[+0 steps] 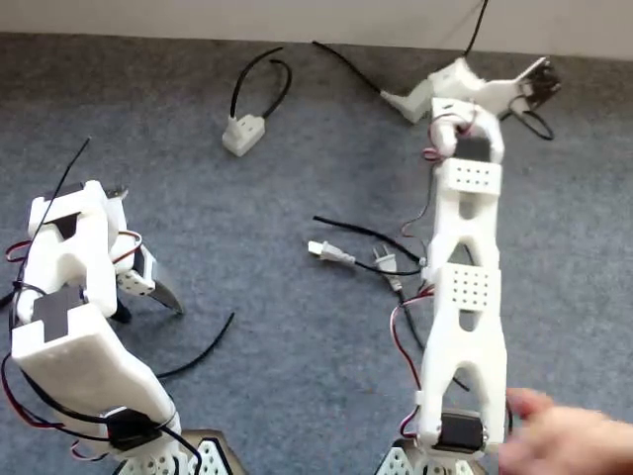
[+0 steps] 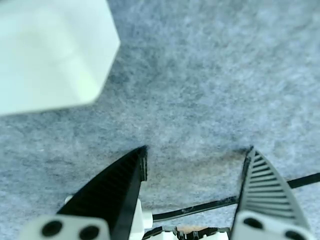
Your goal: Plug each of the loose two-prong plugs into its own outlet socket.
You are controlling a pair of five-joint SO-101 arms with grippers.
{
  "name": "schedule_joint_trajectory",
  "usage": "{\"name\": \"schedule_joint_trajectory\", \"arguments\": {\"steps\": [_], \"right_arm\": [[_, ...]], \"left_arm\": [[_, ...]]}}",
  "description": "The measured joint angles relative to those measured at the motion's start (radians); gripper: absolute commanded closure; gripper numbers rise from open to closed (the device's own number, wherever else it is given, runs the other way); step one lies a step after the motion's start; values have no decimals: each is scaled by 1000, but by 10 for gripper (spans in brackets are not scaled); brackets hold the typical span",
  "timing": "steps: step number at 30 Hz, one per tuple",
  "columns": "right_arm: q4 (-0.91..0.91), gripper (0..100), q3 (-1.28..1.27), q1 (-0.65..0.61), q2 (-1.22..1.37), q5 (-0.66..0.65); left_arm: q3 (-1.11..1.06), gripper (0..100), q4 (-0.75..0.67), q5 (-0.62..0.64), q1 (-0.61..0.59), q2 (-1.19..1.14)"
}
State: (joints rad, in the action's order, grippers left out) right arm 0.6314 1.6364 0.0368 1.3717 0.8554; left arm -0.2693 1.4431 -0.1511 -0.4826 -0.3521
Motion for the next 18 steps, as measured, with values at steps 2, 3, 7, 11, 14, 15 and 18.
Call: {"name": "schedule_joint_trajectory", "arguments": {"steps": [2,3,7,11,14,15,18], "right_arm": [[41,712,2,41,-63,0],[69,712,2,61,-97,0],[247,712,2,132,-239,0],[453,712,2,150,-390,-2],[597,712,3,146,-502,-97],[641,712,3,137,-537,-138],[753,712,3,81,-634,-279]], "left_arm": [[0,694,0,0,0,0],[0,694,0,0,0,0],[0,694,0,0,0,0],[0,694,0,0,2,0],[-2,694,-2,0,25,0],[-2,694,-2,0,29,0],[-2,694,-2,0,41,0]]}}
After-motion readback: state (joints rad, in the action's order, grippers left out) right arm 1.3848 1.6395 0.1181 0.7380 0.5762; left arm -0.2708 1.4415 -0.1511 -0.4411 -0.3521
